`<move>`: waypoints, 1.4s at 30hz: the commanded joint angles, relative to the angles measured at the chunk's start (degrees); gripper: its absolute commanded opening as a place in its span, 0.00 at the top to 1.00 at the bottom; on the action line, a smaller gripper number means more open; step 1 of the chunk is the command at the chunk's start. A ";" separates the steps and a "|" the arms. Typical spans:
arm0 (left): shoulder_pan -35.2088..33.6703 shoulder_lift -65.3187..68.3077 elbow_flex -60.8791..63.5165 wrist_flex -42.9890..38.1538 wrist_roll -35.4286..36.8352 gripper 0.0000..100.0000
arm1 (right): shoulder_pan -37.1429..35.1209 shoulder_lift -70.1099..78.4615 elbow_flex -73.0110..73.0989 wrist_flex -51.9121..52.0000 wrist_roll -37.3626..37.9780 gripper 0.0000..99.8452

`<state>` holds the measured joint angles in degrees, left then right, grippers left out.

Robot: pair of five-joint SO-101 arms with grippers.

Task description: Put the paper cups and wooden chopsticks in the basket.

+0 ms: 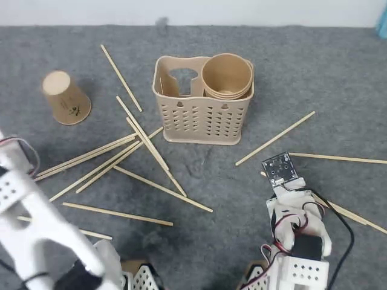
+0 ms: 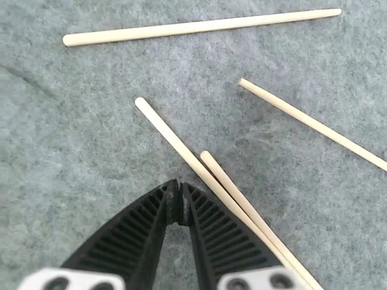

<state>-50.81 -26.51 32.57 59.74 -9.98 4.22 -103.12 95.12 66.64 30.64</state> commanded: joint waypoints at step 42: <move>1.49 15.38 -35.56 13.98 5.98 0.75 | -0.48 -0.84 -0.79 0.48 0.70 0.99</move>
<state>-53.98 -11.03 0.40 72.84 -9.36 4.22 -103.12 95.12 66.64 30.64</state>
